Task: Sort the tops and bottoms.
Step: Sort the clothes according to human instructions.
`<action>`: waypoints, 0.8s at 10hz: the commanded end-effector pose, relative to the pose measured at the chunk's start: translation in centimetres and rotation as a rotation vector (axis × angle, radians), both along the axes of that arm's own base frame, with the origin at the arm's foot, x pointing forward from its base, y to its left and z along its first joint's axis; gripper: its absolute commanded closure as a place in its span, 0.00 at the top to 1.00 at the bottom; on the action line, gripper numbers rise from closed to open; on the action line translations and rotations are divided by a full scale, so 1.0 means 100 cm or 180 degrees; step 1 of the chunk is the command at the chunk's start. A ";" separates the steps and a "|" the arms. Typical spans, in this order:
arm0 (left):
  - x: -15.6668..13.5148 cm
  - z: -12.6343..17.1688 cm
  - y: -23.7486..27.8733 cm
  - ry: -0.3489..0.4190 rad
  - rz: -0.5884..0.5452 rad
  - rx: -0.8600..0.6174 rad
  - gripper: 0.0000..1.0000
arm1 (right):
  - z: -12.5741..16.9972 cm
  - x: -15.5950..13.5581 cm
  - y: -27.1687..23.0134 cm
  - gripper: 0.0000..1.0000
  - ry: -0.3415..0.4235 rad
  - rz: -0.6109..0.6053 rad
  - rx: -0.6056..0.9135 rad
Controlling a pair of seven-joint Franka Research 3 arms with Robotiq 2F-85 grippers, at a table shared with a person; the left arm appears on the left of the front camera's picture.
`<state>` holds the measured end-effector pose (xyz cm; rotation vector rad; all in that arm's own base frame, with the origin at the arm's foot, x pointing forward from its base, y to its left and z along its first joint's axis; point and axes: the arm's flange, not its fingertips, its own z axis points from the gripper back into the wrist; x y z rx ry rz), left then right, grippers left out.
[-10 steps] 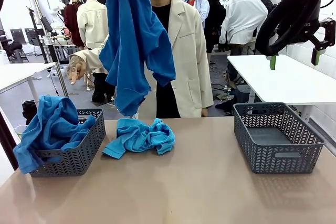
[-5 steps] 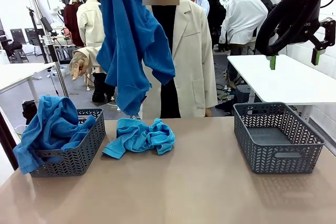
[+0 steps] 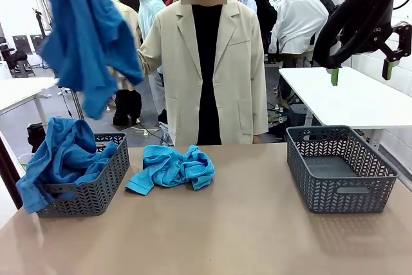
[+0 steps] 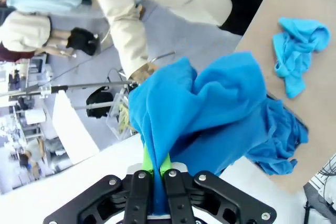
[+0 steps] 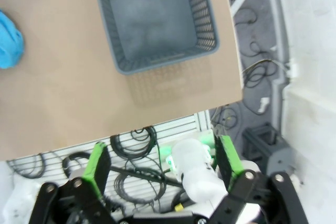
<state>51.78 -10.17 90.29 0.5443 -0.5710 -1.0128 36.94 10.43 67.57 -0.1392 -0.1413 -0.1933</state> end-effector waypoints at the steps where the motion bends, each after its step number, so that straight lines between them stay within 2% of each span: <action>1: -0.017 -0.051 0.027 0.0022 0.0290 -0.0068 0.00 | 0.002 0.000 0.001 1.00 0.0045 0.0034 0.0078; 5: -0.036 -0.118 0.069 0.0118 0.0571 -0.0251 0.00 | 0.002 0.000 0.001 1.00 0.0045 0.0034 0.0078; 6: -0.047 -0.140 0.079 0.0223 0.0655 -0.0385 0.00 | 0.002 0.000 0.001 1.00 0.0045 0.0034 0.0078; 7: -0.050 -0.166 0.084 0.0291 0.0868 -0.0214 0.00 | 0.002 0.000 0.001 1.00 0.0045 0.0034 0.0078; 8: -0.051 -0.182 0.083 0.0346 0.0849 -0.0115 0.00 | 0.002 0.000 0.001 1.00 0.0045 0.0034 0.0078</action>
